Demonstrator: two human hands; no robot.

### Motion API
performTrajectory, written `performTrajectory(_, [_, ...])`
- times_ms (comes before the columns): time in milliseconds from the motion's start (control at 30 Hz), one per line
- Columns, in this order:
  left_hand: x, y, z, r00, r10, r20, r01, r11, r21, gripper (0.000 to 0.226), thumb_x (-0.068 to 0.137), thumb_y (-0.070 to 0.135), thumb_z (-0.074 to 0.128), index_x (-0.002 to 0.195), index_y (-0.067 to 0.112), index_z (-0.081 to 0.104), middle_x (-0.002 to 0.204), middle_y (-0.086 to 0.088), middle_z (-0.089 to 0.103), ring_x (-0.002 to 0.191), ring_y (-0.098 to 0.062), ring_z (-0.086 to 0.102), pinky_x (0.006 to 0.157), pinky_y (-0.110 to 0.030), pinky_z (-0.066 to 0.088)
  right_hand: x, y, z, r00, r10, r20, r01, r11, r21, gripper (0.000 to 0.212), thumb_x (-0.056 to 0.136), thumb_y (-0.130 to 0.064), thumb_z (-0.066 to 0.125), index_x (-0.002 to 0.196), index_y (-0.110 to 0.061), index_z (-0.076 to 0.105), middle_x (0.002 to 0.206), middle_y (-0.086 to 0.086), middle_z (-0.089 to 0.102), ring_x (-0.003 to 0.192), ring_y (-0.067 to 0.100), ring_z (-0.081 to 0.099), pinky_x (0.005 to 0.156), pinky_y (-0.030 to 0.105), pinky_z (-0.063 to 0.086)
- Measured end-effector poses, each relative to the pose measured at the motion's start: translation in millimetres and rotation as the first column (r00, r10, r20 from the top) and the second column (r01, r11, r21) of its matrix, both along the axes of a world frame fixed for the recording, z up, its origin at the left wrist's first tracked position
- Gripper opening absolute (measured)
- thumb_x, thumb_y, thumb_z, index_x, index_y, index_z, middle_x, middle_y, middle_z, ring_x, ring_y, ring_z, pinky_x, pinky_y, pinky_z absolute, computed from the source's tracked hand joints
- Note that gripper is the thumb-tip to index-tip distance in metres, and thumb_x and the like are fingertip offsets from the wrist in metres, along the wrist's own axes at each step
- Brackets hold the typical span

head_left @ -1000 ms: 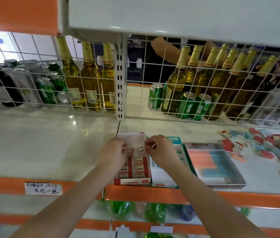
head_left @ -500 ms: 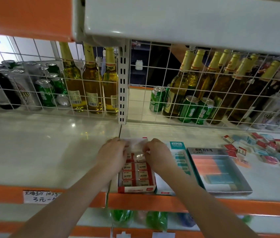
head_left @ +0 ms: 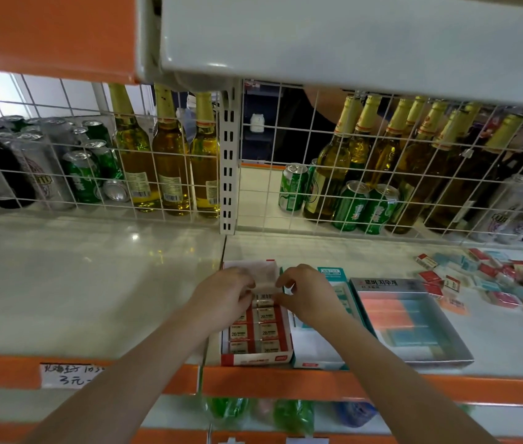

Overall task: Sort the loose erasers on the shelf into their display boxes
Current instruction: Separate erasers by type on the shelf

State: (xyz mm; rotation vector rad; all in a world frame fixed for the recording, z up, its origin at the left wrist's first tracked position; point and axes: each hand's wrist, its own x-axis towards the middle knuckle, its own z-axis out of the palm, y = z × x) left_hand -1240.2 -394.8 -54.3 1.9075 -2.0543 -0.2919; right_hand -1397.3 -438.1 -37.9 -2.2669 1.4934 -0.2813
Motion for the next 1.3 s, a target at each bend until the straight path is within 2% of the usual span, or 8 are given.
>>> performTrajectory(100, [4.9, 1.0, 2.6, 1.000, 0.024, 0.003, -0.024, 0.999, -0.028, 0.029, 0.094, 0.025, 0.048, 0.120, 0.021, 0.058, 0.122, 0.005, 0.056, 0.110, -0.013, 0.053, 0.089, -0.025, 0.044, 4.5, 0.1, 1.5, 1.000, 0.009, -0.002, -0.008, 1.000, 0.014, 0.022, 0.086, -0.025, 0.063, 0.107, -0.018, 0.060, 0.112, 0.001, 0.050, 0.091, 0.013, 0.049, 0.065, 0.017, 0.038])
performTrajectory(200, [11.7, 1.5, 4.4, 0.999, 0.049, -0.009, -0.050, 0.997, -0.061, 0.027, 0.093, 0.024, 0.048, 0.118, 0.022, 0.059, 0.119, 0.005, 0.056, 0.106, -0.012, 0.054, 0.082, -0.020, 0.041, 10.8, -2.9, 0.8, 1.000, 0.010, 0.006, -0.010, 1.000, 0.015, 0.022, 0.085, -0.024, 0.062, 0.104, -0.014, 0.059, 0.110, 0.005, 0.051, 0.096, 0.019, 0.053, 0.074, 0.022, 0.040])
performTrajectory(333, [17.5, 2.9, 5.5, 0.997, 0.063, -0.035, -0.065, 0.995, -0.069, 0.028, 0.093, 0.021, 0.048, 0.118, 0.020, 0.060, 0.116, 0.004, 0.056, 0.105, -0.012, 0.054, 0.080, -0.018, 0.038, 17.3, -5.6, 0.0, 0.999, -0.028, -0.032, 0.028, 1.000, -0.012, 0.017, 0.090, -0.025, 0.056, 0.103, -0.015, 0.057, 0.098, 0.000, 0.048, 0.084, 0.013, 0.048, 0.071, 0.021, 0.038])
performTrajectory(667, [5.9, 0.5, 1.5, 1.000, -0.016, -0.008, 0.016, 0.999, -0.037, 0.028, 0.095, 0.021, 0.044, 0.119, 0.019, 0.057, 0.120, 0.002, 0.056, 0.107, -0.013, 0.053, 0.085, -0.021, 0.042, 3.8, -10.4, -12.8, 0.993, -0.092, 0.071, 0.093, 0.996, -0.001, 0.025, 0.089, -0.024, 0.057, 0.114, -0.018, 0.055, 0.108, 0.000, 0.057, 0.084, 0.010, 0.049, 0.065, 0.017, 0.035])
performTrajectory(767, [0.4, -3.4, -2.9, 0.997, -0.061, 0.057, 0.061, 0.998, 0.012, 0.029, 0.096, 0.022, 0.041, 0.121, 0.020, 0.057, 0.125, 0.003, 0.053, 0.110, -0.014, 0.052, 0.085, -0.024, 0.042, -1.2, -9.7, -14.4, 0.992, -0.096, 0.083, 0.096, 0.995, 0.014, 0.029, 0.088, -0.028, 0.058, 0.116, -0.019, 0.056, 0.108, 0.000, 0.059, 0.088, 0.010, 0.052, 0.073, 0.021, 0.039])
performTrajectory(900, [0.7, -10.7, -5.0, 0.992, -0.082, 0.101, 0.074, 0.993, 0.088, 0.025, 0.096, 0.023, 0.041, 0.107, 0.020, 0.063, 0.113, 0.003, 0.060, 0.099, -0.015, 0.056, 0.074, -0.021, 0.040, -3.3, -9.4, -13.8, 0.991, -0.089, 0.096, 0.087, 0.996, 0.022, 0.031, 0.088, -0.030, 0.059, 0.118, -0.020, 0.057, 0.109, -0.001, 0.060, 0.088, 0.009, 0.051, 0.075, 0.020, 0.040])
performTrajectory(1100, [-0.6, -19.5, -14.0, 0.983, -0.072, 0.169, 0.051, 0.990, 0.130, 0.023, 0.095, 0.028, 0.044, 0.097, 0.017, 0.064, 0.104, 0.000, 0.063, 0.093, -0.017, 0.060, 0.076, -0.025, 0.047, -6.3, -9.8, -12.4, 0.996, -0.061, 0.068, 0.058, 0.997, 0.046, 0.029, 0.089, -0.032, 0.057, 0.115, -0.020, 0.062, 0.106, -0.001, 0.063, 0.086, 0.009, 0.053, 0.074, 0.020, 0.041])
performTrajectory(1300, [-0.8, -21.9, -14.6, 0.991, -0.088, 0.096, 0.072, 0.985, 0.158, 0.021, 0.094, 0.028, 0.048, 0.099, 0.020, 0.067, 0.100, 0.004, 0.064, 0.087, -0.011, 0.059, 0.070, -0.020, 0.041, -6.3, -11.5, -12.9, 0.992, -0.075, 0.098, 0.064, 0.992, 0.111, 0.023, 0.088, -0.027, 0.059, 0.110, -0.018, 0.062, 0.098, -0.002, 0.063, 0.083, 0.010, 0.056, 0.068, 0.017, 0.043])
